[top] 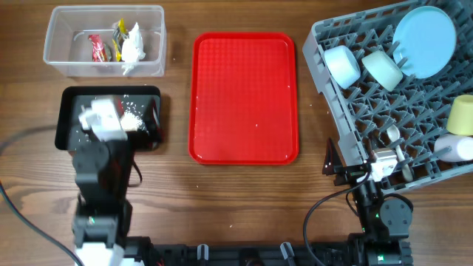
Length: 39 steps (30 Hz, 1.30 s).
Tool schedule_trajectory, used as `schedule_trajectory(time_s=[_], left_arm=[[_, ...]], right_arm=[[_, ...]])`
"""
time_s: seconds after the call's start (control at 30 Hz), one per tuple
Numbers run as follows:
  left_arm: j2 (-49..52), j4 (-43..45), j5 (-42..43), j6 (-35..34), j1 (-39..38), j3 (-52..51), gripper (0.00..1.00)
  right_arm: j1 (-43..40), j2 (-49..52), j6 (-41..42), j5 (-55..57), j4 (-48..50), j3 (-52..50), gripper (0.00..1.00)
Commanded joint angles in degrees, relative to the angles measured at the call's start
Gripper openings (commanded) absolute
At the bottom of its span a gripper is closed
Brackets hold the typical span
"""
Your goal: Sort waste into correct bins and load items into the dishwasher rack
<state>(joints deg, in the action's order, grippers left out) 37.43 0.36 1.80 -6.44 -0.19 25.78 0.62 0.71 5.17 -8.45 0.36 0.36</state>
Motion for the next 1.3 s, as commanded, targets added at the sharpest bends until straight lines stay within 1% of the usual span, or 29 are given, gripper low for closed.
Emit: schedule_trajectory(time_s=[0.0,0.1,0.27,0.33,1.27], left_arm=[[-15.8,2.3,1.9,-1.8,2.1,-13.2,1.0],[-25.9,2.0,1.8,-1.8,2.9,-19.7,1.0],[-34.6,1.3,2.3,-1.8,2.9,-25.2,1.0],[-37.3,-4.2,3.3,-1.8,2.9,-25.4,1.0],[-37.2,-4.4,3.3,-1.7,2.9,-25.4,1.0]], right_arm=[[0.2,-0.4,1.0,1.0,0.2,-0.1,1.0],[0.2,-0.4,1.0,1.0,0.2,-0.1,1.0],[0.2,-0.4,1.0,1.0,0.2,-0.1,1.0],[0.2,-0.4,1.0,1.0,0.2,-0.1,1.0],[0.2,-0.4,1.0,1.0,0.2,-0.1,1.0]])
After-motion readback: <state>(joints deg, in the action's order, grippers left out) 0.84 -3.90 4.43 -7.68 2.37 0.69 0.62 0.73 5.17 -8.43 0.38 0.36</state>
